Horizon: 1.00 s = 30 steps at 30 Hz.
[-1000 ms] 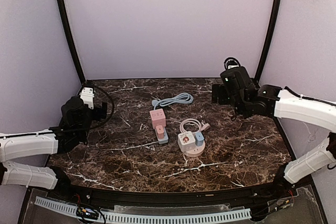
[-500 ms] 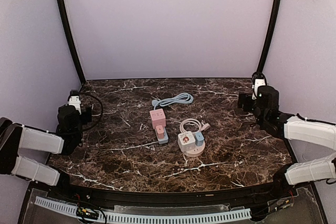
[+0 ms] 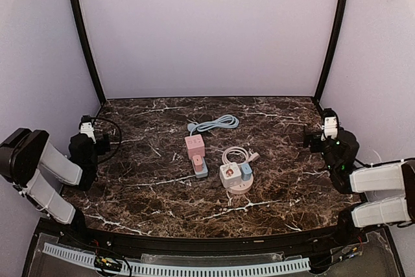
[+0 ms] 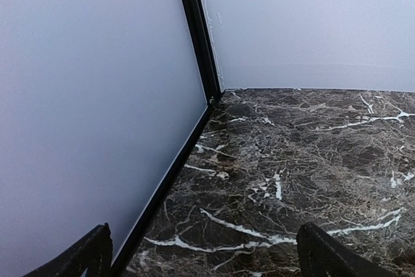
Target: Insert the plug
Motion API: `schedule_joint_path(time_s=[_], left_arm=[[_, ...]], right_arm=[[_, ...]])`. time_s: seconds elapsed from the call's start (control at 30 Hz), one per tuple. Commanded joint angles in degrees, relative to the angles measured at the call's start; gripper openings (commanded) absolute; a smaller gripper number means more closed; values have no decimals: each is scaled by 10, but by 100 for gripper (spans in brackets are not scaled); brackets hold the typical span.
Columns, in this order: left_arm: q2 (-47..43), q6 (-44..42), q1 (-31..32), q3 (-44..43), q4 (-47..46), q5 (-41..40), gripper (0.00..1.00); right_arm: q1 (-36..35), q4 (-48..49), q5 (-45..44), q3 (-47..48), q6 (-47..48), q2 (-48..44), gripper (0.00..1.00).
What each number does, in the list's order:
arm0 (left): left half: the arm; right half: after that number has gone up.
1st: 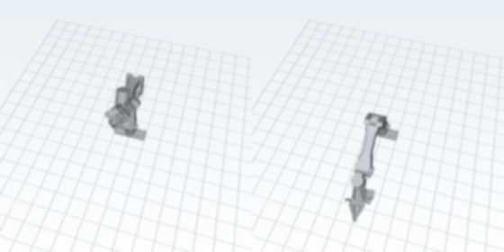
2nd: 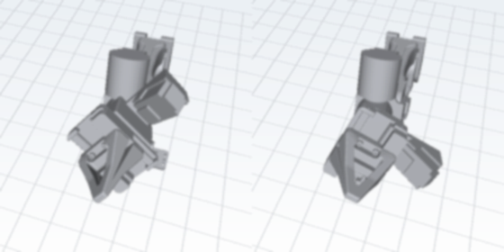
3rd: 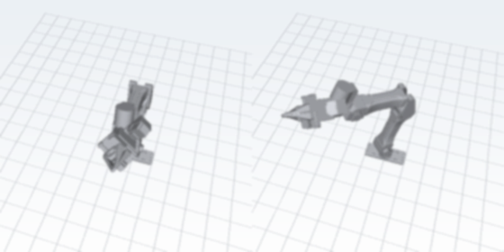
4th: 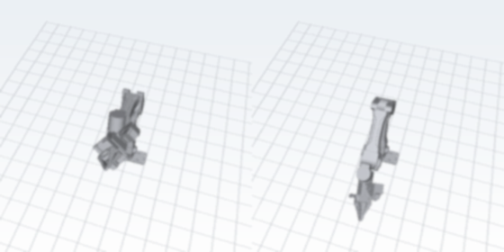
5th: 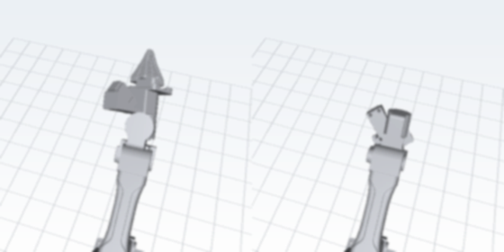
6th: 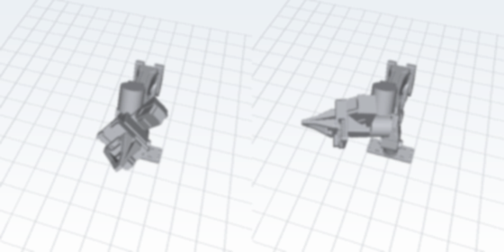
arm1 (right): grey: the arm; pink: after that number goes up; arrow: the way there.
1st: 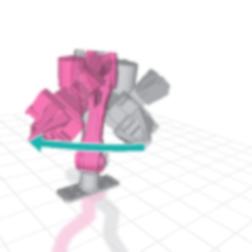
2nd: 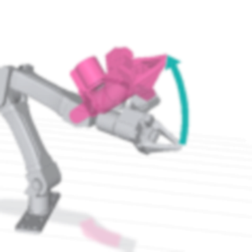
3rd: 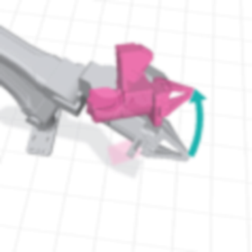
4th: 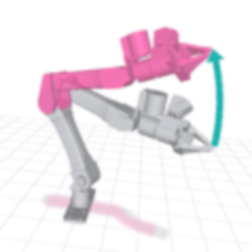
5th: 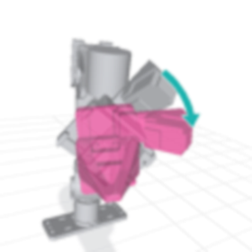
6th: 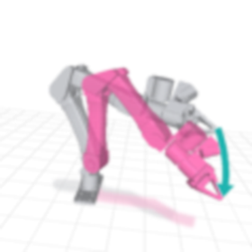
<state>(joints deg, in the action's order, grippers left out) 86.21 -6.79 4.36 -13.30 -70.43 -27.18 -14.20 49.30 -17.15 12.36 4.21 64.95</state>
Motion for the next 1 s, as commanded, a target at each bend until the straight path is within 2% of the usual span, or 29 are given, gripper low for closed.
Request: schedule_joint_path(time_s=[0.0, 0.3, 0.47, 0.67, 0.87, 0.97], left_arm=[[39, 28, -13, 9, -69, 46, 99], [45, 22, -14, -14, -26, 65, 99], [44, 17, -14, -37, 19, 74, 99], [44, 13, -15, -34, 16, 86, 99], [43, 7, -15, -34, 17, 100, 100], [43, 11, -15, -42, 30, 96, 100]], right_arm=[[17, 165, 71, -51, 36, 37, 99], [50, 306, 119, -70, 11, 133, 99], [68, 342, 130, -69, 0, 177, 99], [94, 381, 158, -54, -24, 238, 99], [101, 283, 146, -7, -35, 233, 99], [107, 272, 145, 1, -42, 236, 99]])
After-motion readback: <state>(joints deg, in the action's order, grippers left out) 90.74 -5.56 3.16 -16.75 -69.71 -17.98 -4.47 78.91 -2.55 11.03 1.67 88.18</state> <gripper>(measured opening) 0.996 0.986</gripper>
